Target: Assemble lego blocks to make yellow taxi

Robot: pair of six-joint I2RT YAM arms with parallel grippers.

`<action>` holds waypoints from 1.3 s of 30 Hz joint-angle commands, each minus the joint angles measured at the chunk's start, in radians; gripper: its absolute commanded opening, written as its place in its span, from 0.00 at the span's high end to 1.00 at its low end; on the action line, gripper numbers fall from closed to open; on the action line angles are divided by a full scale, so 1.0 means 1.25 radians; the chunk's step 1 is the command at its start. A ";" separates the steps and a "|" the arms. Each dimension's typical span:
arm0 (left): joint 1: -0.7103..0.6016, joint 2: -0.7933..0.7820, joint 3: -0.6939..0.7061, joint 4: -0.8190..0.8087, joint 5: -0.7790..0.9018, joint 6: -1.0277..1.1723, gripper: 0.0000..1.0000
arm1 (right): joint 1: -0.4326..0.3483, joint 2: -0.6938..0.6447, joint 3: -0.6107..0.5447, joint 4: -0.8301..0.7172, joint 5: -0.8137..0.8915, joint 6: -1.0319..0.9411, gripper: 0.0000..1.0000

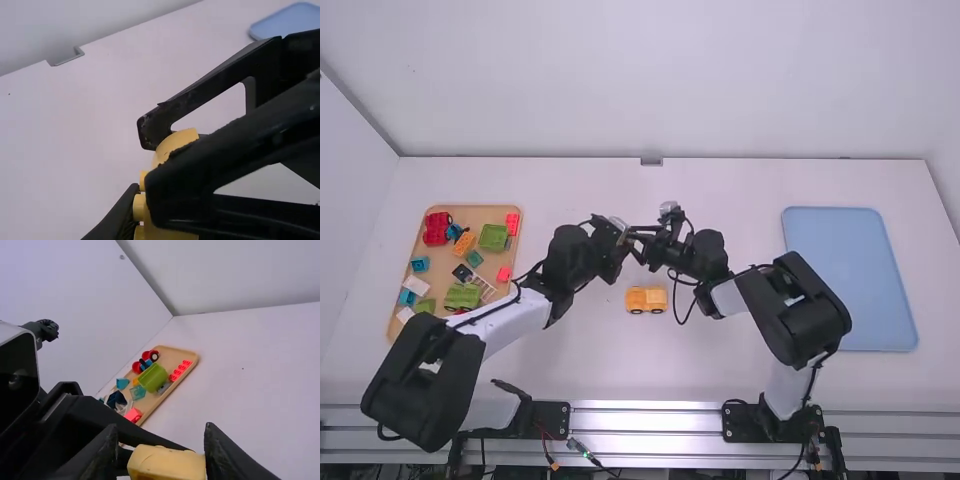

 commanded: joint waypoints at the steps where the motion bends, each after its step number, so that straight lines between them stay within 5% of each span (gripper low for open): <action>1: -0.008 0.001 -0.006 0.015 0.012 -0.006 0.98 | 0.012 0.007 0.010 -0.004 -0.017 0.003 0.57; 15: -0.007 0.001 -0.006 0.024 0.009 -0.024 0.98 | 0.017 0.007 0.010 -0.004 -0.005 0.002 0.70; 18: -0.008 0.001 -0.006 0.023 0.009 -0.024 0.89 | 0.017 0.007 0.010 -0.004 -0.005 0.002 0.72; 20: -0.007 0.001 -0.006 0.023 0.009 -0.025 0.67 | 0.017 0.007 0.010 -0.002 -0.004 0.002 0.73; 21: -0.007 0.001 -0.006 0.023 0.009 -0.025 0.67 | 0.017 0.007 0.010 -0.002 -0.004 0.002 0.73; 22: -0.007 0.001 -0.006 0.023 0.009 -0.028 0.57 | 0.017 0.007 0.010 -0.001 -0.005 0.002 0.73; 24: -0.007 0.001 -0.006 0.023 0.009 -0.046 0.01 | 0.015 0.007 0.010 0.001 -0.004 0.002 0.74; 31: -0.007 0.001 -0.006 0.016 0.009 -0.048 0.01 | -0.025 0.007 0.017 -0.001 -0.011 -0.001 0.74; 36: -0.001 -0.006 -0.006 -0.014 -0.018 -0.048 0.01 | -0.084 0.007 0.058 -0.002 -0.163 -0.030 0.75; 39: 0.034 -0.037 0.010 -0.056 0.114 -0.038 0.01 | -0.123 0.007 0.091 -0.005 -0.287 -0.044 0.76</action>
